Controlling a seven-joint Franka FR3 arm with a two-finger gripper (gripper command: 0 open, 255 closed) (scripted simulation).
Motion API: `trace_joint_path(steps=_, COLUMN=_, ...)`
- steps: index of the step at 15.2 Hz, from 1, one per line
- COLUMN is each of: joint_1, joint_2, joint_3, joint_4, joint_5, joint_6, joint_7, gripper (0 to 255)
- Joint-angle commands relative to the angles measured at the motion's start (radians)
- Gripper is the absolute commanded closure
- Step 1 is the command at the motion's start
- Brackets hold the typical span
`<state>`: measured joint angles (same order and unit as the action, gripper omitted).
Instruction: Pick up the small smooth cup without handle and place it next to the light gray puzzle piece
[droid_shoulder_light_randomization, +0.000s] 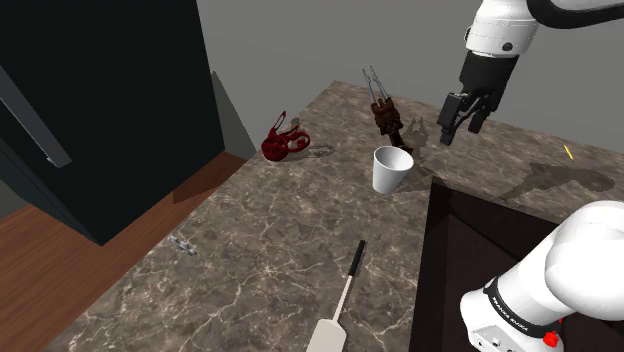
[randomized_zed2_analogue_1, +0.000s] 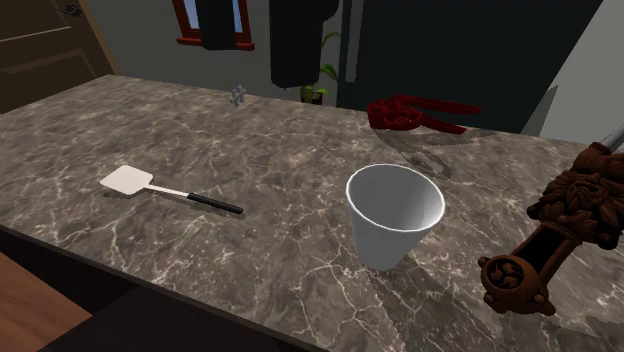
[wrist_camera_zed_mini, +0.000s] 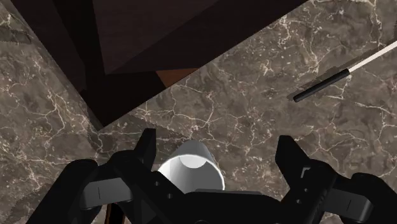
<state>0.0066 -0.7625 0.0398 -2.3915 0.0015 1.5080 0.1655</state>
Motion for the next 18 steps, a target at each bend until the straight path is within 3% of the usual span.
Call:
trace_joint_path(steps=1, joint_1=0.000, joint_2=0.000, joint_3=0.000, joint_4=0.000, joint_5=0.000, joint_6=0.000, joint_7=0.000, gripper=0)
trace_joint_path(steps=11, joint_1=-0.028, joint_2=0.234, joint_3=0.109, joint_4=-0.105, joint_5=-0.067, joint_6=0.405, joint_7=0.147, gripper=0)
trace_joint_path(steps=18, joint_1=-0.078, joint_2=0.482, joint_3=0.180, joint_4=-0.075, joint_5=-0.195, joint_6=0.651, joint_7=0.303, gripper=0)
